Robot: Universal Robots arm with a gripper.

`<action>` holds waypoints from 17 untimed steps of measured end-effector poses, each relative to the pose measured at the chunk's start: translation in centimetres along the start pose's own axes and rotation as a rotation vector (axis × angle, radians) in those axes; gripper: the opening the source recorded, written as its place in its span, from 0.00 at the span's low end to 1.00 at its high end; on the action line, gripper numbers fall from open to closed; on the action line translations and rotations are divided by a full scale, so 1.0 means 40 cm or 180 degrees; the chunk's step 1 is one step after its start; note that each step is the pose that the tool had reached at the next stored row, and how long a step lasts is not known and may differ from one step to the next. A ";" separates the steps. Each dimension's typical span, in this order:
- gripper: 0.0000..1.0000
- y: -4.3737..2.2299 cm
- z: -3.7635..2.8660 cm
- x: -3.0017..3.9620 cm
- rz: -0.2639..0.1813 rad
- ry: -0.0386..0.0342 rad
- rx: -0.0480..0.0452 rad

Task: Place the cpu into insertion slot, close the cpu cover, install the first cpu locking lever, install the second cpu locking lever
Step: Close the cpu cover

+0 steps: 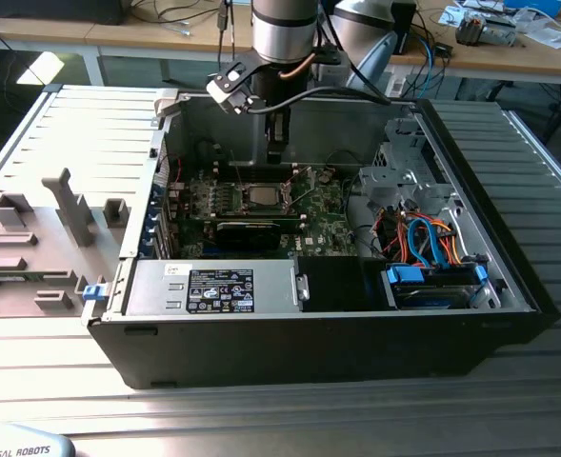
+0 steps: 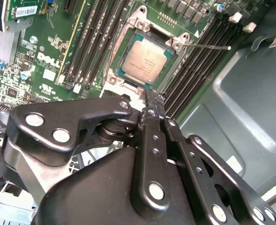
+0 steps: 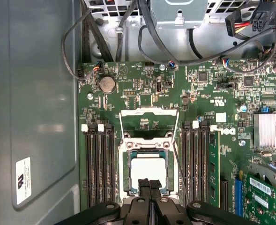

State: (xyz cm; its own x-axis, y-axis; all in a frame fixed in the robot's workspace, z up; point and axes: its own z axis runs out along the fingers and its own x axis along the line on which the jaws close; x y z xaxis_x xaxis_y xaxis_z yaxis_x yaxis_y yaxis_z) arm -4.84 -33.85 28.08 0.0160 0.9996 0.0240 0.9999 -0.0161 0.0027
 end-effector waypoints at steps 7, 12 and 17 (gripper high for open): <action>0.11 0.024 0.000 0.000 0.0000 0.0000 0.0000; 0.11 0.038 0.000 0.001 0.0000 0.0000 0.0000; 0.11 0.047 0.000 0.001 0.0000 0.0000 0.0000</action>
State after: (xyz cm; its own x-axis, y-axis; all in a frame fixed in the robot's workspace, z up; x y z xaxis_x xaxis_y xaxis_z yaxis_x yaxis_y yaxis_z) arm -2.95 -33.86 28.08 0.0159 0.9996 0.0239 0.9999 -0.0160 0.0027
